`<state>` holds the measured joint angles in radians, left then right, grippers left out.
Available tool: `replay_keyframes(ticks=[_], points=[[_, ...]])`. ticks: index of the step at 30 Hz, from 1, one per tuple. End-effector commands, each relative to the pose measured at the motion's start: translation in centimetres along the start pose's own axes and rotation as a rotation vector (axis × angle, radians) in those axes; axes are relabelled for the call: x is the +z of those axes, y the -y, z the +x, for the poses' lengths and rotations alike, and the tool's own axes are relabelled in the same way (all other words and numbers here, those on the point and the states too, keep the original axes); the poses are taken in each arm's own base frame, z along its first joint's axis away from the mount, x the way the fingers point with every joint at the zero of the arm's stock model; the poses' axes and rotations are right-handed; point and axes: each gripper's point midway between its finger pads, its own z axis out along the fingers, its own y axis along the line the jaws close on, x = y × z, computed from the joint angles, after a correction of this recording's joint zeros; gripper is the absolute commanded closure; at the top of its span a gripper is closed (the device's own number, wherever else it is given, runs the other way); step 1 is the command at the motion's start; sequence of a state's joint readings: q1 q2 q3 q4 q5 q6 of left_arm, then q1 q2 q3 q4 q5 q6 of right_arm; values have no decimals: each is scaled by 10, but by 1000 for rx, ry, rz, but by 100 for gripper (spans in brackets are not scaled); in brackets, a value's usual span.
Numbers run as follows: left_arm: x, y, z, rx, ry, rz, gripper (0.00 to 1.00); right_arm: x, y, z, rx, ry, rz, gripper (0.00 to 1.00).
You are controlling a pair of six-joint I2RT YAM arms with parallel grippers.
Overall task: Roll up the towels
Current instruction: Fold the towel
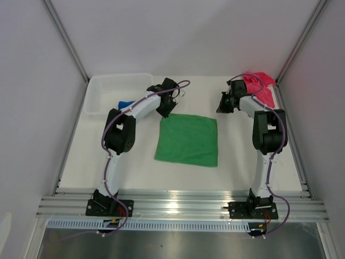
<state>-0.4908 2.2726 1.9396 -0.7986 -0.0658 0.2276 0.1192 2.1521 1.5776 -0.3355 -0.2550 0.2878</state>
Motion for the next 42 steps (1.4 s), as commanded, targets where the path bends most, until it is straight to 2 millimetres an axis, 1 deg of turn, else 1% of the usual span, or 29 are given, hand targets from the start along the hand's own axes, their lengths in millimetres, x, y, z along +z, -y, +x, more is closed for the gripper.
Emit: replay_keyframes(ticks=[1, 4, 5, 6, 8, 9, 12, 14, 18, 20, 21, 22, 23, 24, 26, 27, 28, 29, 31, 32, 33, 34, 35, 36, 37, 38, 39, 40, 42], points=[[-11, 5, -16, 9, 44, 19, 78, -38, -25, -17, -100, 73, -27, 100], [-11, 8, -16, 16, 40, 23, 78, -42, -35, 3, -101, 40, -55, 100], [-12, 9, -16, 19, 42, 23, 78, -42, -34, 14, -87, 18, -62, 100], [-14, 10, -17, 24, 44, 23, 78, -41, -35, 20, -77, 6, -65, 100], [-18, 13, -19, 34, 49, 24, 78, -36, -36, 32, -66, -18, -68, 100], [-20, 14, -19, 42, 50, 26, 78, -33, -33, 40, -63, -35, -58, 100], [-26, 18, -21, 59, 56, 28, 78, -24, -29, 53, -52, -68, -47, 100], [-29, 20, -21, 72, 53, 30, 78, -19, -24, 56, -42, -79, -30, 100], [-37, 24, -17, 99, 38, 41, 78, -9, -4, 55, -17, -78, 31, 100], [-43, 29, -11, 112, 22, 58, 77, -7, 1, 49, -2, -70, 36, 100], [-41, 34, -1, 119, -2, 72, 77, -6, 4, 47, 4, -67, 42, 100], [-50, 34, -2, 120, 17, 74, 76, -6, 6, 43, 6, -62, 50, 100], [-53, 36, -3, 123, 28, 82, 75, -5, 8, 41, 11, -59, 56, 100], [-54, 43, 2, 131, 21, 110, 75, -6, 9, 38, 12, -54, 53, 100], [-64, 52, 4, 153, 24, 140, 74, -13, 4, 27, -4, -35, 40, 100], [-68, 58, 9, 173, 7, 166, 73, -16, 1, 23, -29, -25, 34, 98], [-72, 61, 10, 186, 6, 178, 72, -22, -4, 19, -46, -14, 33, 96], [-80, 68, 12, 208, 6, 190, 69, -34, -8, 8, -54, 23, 39, 93], [-90, 75, 15, 248, 10, 217, 66, -51, -11, 1, -45, 38, 49, 80], [-97, 81, 18, 268, 12, 229, 63, -68, -14, -9, -44, 70, 61, 77], [-101, 85, 19, 296, 17, 244, 62, -78, -14, -14, -44, 84, 77, 72], [-107, 90, 24, 316, 9, 266, 60, -89, -11, -9, -46, 65, 105, 70], [-111, 96, 28, 339, 6, 281, 57, -99, -10, -9, -51, 65, 122, 68], [-120, 97, 31, 375, 18, 289, 56, -117, -12, -10, -62, 85, 137, 66], [-123, 102, 41, 396, 4, 309, 55, -126, -7, 0, -58, 53, 162, 65], [-128, 106, 44, 420, 7, 320, 52, -134, -5, 6, -53, 45, 178, 65], [-124, 110, 62, 454, -27, 340, 52, -152, -8, 7, -51, 68, 178, 64], [-134, 110, 62, 472, 1, 341, 51, -153, 1, 27, -38, 30, 210, 64], [-138, 117, 72, 527, 4, 351, 50, -163, 7, 46, -7, 18, 232, 64]])
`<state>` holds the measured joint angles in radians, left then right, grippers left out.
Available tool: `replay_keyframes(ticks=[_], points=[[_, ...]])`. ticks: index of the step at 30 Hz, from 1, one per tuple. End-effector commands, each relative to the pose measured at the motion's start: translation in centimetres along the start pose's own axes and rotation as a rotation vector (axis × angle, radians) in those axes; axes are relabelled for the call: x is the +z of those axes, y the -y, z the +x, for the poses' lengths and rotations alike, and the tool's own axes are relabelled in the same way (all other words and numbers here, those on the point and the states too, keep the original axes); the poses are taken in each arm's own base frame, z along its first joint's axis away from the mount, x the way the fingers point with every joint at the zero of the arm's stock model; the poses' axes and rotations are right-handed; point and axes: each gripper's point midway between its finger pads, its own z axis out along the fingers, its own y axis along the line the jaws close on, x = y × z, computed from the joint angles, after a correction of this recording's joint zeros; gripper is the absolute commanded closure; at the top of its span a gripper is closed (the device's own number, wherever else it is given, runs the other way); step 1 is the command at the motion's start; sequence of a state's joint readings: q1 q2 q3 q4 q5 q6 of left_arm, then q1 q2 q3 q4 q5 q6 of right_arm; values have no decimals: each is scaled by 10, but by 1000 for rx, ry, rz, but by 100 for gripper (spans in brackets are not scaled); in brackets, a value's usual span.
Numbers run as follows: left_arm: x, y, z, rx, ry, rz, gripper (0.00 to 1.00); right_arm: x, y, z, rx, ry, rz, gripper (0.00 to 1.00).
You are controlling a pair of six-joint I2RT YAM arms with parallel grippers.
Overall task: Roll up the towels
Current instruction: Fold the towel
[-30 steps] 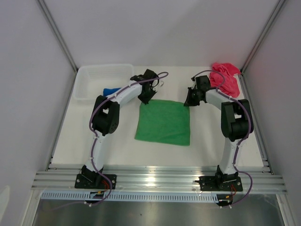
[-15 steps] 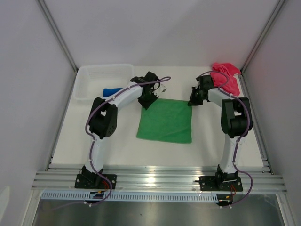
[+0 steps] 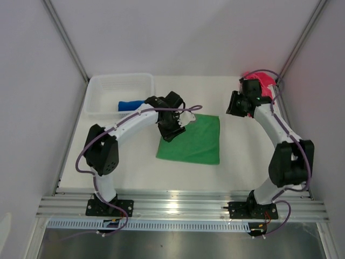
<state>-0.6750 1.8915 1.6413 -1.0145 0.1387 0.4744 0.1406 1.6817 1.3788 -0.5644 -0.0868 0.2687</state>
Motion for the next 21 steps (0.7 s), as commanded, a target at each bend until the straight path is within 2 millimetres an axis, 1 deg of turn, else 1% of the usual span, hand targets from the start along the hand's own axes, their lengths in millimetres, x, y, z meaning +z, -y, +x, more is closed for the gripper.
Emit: replay_keyframes(ticks=[1, 2, 3, 4, 5, 7, 8, 10, 11, 12, 13, 14, 15, 16, 17, 18, 19, 21], points=[[-15, 28, 22, 131, 2, 55, 49, -32, 29, 53, 36, -83, 116, 64], [-15, 36, 22, 156, 5, 63, 48, -37, 31, 61, 47, -86, 122, 64], [-11, 43, 31, 177, -12, 80, 47, -42, 30, 69, 65, -88, 121, 63], [-11, 51, 38, 190, -15, 93, 47, -55, 27, 72, 63, -62, 107, 63], [-10, 59, 39, 210, -10, 108, 45, -57, 30, 90, 61, -92, 112, 64], [-4, 66, 44, 232, -7, 116, 43, -66, 24, 109, 63, -112, 101, 64], [1, 74, 54, 256, -22, 129, 41, -72, 23, 125, 71, -125, 85, 64], [5, 75, 50, 295, 9, 111, 40, -75, 13, 144, 109, -146, 32, 65], [10, 80, 62, 328, -3, 120, 38, -83, 5, 150, 128, -133, -20, 65], [14, 79, 55, 351, 31, 107, 38, -79, 7, 168, 164, -155, -26, 65], [21, 81, 64, 377, 25, 114, 37, -86, -2, 173, 161, -136, -74, 66], [24, 80, 62, 392, 38, 103, 37, -86, -3, 178, 168, -128, -84, 65], [26, 77, 61, 408, 39, 82, 37, -84, -5, 188, 174, -133, -102, 65], [30, 75, 59, 429, 50, 58, 37, -86, -8, 191, 177, -128, -120, 65], [32, 77, 57, 469, 58, 45, 37, -88, -10, 190, 177, -111, -135, 65], [36, 79, 66, 485, 48, 41, 37, -88, -10, 194, 174, -118, -143, 66], [37, 77, 62, 495, 65, 15, 37, -88, -10, 194, 146, -119, -150, 66], [39, 76, 65, 496, 58, 11, 37, -89, -11, 192, 108, -138, -149, 65]])
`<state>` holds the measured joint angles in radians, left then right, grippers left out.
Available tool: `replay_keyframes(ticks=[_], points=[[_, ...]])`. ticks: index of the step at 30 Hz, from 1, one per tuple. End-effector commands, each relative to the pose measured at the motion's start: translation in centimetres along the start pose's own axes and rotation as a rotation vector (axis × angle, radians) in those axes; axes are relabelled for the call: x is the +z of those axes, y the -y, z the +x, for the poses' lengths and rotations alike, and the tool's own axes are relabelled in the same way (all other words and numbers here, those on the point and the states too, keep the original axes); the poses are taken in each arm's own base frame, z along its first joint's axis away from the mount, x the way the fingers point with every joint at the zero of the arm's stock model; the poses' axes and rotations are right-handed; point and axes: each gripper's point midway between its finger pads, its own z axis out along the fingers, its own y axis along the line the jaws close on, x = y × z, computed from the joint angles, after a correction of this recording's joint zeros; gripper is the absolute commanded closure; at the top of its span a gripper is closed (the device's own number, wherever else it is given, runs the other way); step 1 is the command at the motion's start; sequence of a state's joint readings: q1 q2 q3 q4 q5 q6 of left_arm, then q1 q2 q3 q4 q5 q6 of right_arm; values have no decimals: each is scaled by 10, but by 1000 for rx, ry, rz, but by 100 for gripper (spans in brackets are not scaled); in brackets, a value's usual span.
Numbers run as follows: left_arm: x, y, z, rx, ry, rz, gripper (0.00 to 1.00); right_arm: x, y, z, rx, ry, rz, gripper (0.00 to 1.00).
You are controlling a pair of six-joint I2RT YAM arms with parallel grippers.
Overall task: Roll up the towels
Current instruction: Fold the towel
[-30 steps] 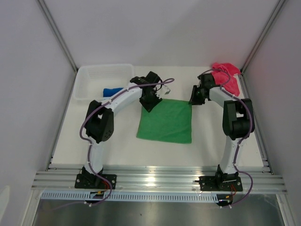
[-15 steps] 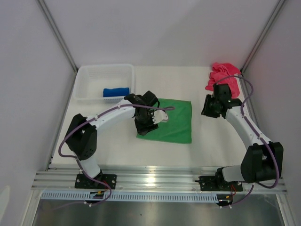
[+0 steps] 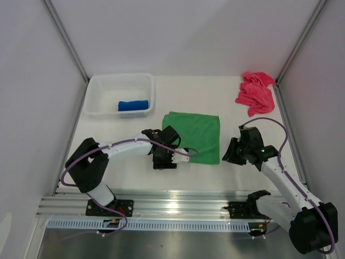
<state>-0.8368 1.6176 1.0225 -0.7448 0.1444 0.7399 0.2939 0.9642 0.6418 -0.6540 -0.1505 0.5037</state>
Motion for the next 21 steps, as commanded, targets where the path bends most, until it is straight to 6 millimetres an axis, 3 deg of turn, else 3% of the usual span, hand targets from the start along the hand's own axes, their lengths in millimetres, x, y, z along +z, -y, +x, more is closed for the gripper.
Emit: replay_keyframes(ticks=[1, 3, 7, 11, 15, 21], points=[[-9, -20, -19, 89, 76, -117, 38, -3, -17, -17, -45, 30, -59, 66], [-5, -19, -15, 106, 64, -114, 38, -1, -19, -23, -120, 27, -66, 66], [8, -24, -5, 147, 21, -125, 39, -14, -48, -61, -357, 120, -167, 63], [4, -32, -5, 134, 23, -139, 39, -20, -63, -83, -576, 186, -221, 61], [6, -37, 0, 135, 20, -147, 39, -13, -64, -83, -740, 179, -254, 61], [17, -33, 12, 132, -4, -125, 41, 5, -62, -53, -892, 78, -371, 60]])
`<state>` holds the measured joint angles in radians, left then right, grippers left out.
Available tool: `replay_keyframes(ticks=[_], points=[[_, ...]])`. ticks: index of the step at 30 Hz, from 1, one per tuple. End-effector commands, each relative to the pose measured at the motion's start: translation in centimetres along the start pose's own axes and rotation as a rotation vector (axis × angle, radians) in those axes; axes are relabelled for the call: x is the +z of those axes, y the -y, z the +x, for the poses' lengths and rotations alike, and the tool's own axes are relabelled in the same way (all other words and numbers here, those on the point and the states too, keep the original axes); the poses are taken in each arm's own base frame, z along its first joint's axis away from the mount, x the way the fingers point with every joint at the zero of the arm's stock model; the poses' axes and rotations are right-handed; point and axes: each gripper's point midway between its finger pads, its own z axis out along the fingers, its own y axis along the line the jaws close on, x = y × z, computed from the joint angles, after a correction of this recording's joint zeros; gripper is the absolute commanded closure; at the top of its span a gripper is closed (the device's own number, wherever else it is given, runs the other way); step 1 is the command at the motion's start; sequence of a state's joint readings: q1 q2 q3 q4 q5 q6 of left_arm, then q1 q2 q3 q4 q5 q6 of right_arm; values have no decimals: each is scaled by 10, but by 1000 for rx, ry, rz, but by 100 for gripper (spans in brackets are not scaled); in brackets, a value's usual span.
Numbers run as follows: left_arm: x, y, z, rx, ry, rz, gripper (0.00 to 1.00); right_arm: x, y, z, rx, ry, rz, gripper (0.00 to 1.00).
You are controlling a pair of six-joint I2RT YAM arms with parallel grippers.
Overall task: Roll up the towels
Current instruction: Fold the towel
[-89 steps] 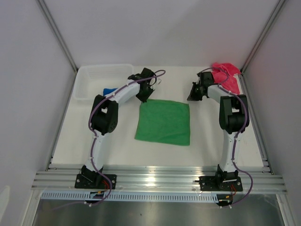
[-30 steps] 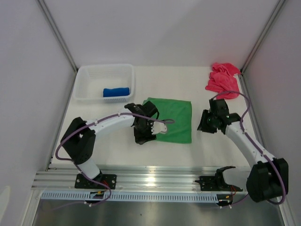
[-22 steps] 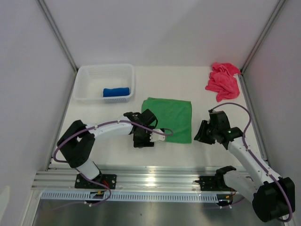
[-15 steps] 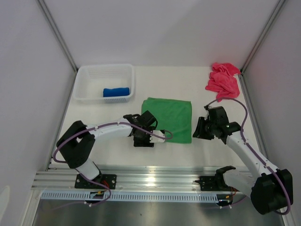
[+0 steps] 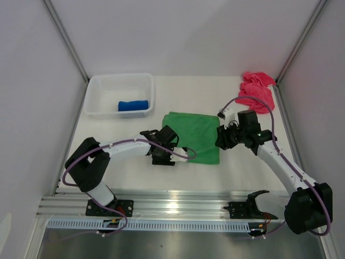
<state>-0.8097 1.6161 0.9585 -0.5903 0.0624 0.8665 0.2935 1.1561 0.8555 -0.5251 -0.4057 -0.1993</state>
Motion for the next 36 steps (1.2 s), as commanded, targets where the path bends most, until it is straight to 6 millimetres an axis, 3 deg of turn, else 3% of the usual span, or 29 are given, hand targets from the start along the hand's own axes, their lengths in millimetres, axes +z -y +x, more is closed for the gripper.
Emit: replay_keyframes(ticks=[1, 6, 7, 8, 10, 19, 24, 33, 35, 36], points=[[8, 0, 8, 12, -4, 4, 42, 9, -7, 10, -212, -13, -103, 61], [10, 1, 14, -34, -6, 9, 44, 12, -15, 37, -416, -38, -209, 61], [10, 2, 12, -46, 2, 11, 45, 17, -17, 52, -438, -51, -227, 60], [11, 0, 11, -54, 7, 6, 46, 21, -15, 50, -507, -18, -225, 59], [12, -3, 9, -78, 10, -4, 55, 27, -18, 66, -558, -16, -238, 59], [12, 6, 5, -142, 24, 42, 83, 45, -20, 82, -724, -16, -247, 59], [11, 8, 5, -165, 27, 53, 96, 56, -9, 95, -767, -89, -213, 61], [5, 6, 4, -229, 34, 58, 99, 62, -11, 125, -816, -254, -250, 64], [4, 6, 4, -236, 34, 57, 99, 64, -10, 127, -819, -278, -243, 68], [4, 8, 6, -247, 31, 59, 99, 63, -9, 130, -811, -297, -245, 77]])
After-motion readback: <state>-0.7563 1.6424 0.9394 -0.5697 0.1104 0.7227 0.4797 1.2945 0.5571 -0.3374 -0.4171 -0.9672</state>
